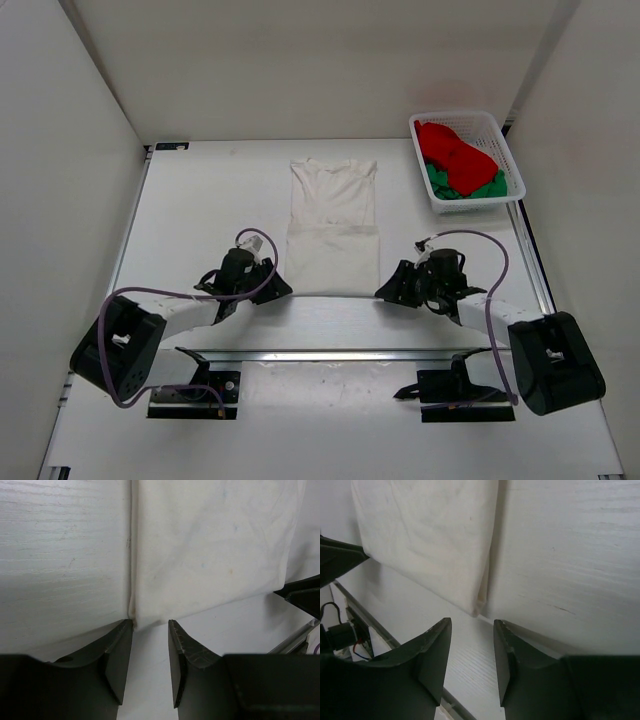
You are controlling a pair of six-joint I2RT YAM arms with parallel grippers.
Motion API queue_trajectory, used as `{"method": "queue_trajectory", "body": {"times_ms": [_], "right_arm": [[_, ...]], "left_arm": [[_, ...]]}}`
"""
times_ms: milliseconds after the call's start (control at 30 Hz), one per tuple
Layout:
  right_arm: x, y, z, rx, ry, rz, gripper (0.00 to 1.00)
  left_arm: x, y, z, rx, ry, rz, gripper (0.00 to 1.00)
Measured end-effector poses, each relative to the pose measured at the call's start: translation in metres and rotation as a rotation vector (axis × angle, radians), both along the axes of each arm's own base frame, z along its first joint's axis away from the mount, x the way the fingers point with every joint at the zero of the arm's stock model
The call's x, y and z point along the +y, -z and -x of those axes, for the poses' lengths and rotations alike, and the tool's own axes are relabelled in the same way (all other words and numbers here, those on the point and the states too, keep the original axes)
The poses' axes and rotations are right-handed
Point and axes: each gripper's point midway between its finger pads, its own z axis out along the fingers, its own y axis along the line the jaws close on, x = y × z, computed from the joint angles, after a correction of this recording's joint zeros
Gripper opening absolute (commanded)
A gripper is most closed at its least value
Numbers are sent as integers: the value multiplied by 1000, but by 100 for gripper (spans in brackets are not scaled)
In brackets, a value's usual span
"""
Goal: Fold and stack the t-shirts
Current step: Grab one side of the 2/3 rectangular tshirt with both arms
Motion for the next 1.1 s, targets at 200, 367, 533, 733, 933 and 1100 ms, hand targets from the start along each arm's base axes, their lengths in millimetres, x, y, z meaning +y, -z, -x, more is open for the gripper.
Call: {"method": "queue_trajectory", "body": {"times_ms": [200, 367, 533, 733, 933, 1100], "right_arm": [[9, 4, -5, 19, -16, -55, 31], [13, 8, -7, 31, -21, -69, 13], [13, 10, -6, 43, -17, -67, 0], [19, -7, 0, -15, -37, -56, 0], [28, -41, 39, -149, -91, -51, 0], [29, -52, 74, -144, -112, -60, 0]], "left_arm": [[-1, 2, -2, 1, -7, -4, 37], [0, 6, -3, 12, -22, -12, 15], [1, 7, -3, 16, -31, -14, 0], [7, 0, 9, 18, -26, -46, 0], [9, -21, 50, 1, 49, -60, 0], [19, -53, 74, -24, 54, -12, 0]]}}
